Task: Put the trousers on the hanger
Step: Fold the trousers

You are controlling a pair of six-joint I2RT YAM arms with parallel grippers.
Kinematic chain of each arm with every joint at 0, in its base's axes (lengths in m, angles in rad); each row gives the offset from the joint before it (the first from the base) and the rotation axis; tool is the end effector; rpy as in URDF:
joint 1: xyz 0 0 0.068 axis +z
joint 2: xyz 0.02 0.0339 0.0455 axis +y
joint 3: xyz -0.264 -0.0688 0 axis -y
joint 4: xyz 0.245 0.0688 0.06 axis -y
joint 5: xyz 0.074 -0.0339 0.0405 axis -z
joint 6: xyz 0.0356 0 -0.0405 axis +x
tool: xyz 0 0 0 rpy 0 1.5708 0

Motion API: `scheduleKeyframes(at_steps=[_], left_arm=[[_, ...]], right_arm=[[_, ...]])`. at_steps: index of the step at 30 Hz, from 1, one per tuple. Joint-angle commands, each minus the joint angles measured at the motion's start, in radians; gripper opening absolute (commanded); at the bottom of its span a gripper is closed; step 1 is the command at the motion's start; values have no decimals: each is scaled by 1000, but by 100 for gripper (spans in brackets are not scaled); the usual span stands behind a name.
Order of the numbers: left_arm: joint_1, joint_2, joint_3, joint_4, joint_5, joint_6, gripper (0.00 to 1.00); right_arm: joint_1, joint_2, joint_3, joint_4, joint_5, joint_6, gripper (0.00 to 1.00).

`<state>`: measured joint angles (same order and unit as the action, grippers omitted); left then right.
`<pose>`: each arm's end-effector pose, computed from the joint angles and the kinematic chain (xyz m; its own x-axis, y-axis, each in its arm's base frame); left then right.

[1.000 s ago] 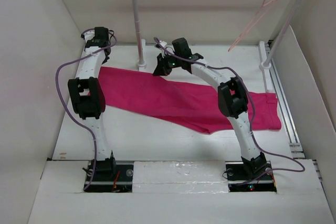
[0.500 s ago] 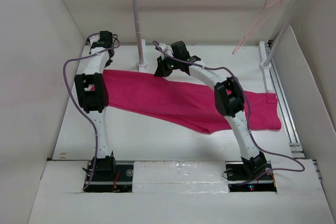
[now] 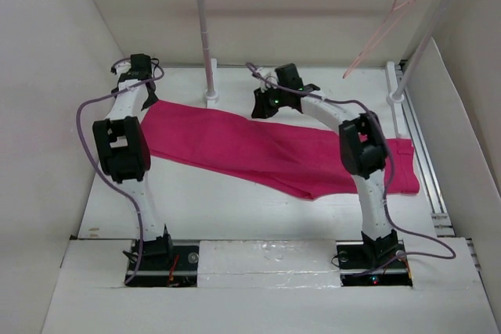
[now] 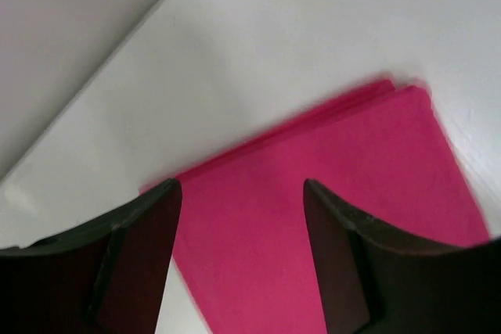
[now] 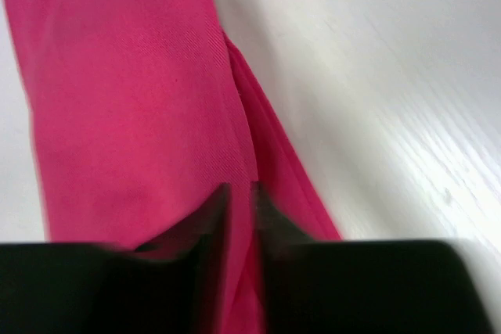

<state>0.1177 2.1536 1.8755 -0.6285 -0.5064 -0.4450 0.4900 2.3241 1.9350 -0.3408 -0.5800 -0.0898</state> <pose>0.4768 0.0738 0.2416 -0.5338 -0.4422 -0.7208 -0.6973 0.7124 0.0794 0.4561 0.2654 0.1994 -0.5183 -0.3615 -0.7750 -0.8037 0.5155 0.2971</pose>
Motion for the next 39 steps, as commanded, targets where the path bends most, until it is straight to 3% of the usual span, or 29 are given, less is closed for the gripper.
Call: scheduleKeyframes(at_steps=[1, 2, 3, 4, 7, 8, 9, 12, 17, 26, 32, 38, 39], left_arm=[[-62, -265, -288, 123, 120, -29, 59], [-72, -378, -431, 185, 272, -43, 54], [-72, -379, -432, 185, 273, -43, 52], [-72, -411, -554, 232, 320, -61, 51], [-72, -494, -704, 288, 417, -95, 47], [-72, -518, -725, 292, 449, -103, 46], [-55, -524, -745, 293, 465, -109, 46], [-3, -523, -821, 317, 459, -145, 50], [20, -468, -820, 317, 416, -185, 56], [20, -379, -745, 305, 378, -205, 56], [20, -356, -756, 314, 347, -210, 49], [63, -337, -769, 325, 350, -208, 21], [63, -337, -773, 323, 353, -210, 9]], right_arm=[[-86, -215, -197, 51, -17, -51, 14], [-115, -289, -322, 78, -26, -59, 1], [-116, -323, -323, 79, -26, -59, 0], [-138, -353, -431, 103, -29, -71, 0], [-168, -431, -537, 79, -8, -120, 0], [-168, -442, -588, 74, -1, -131, 3], [-182, -460, -606, 68, 5, -136, 20], [-228, -483, -689, 91, 14, -142, 47], [-309, -479, -687, 54, -30, -188, 56], [-332, -436, -666, -35, -55, -237, 54], [-343, -405, -723, -10, -93, -240, 52], [-343, -413, -716, 3, -89, -231, 34], [-352, -407, -708, 3, -89, -231, 23]])
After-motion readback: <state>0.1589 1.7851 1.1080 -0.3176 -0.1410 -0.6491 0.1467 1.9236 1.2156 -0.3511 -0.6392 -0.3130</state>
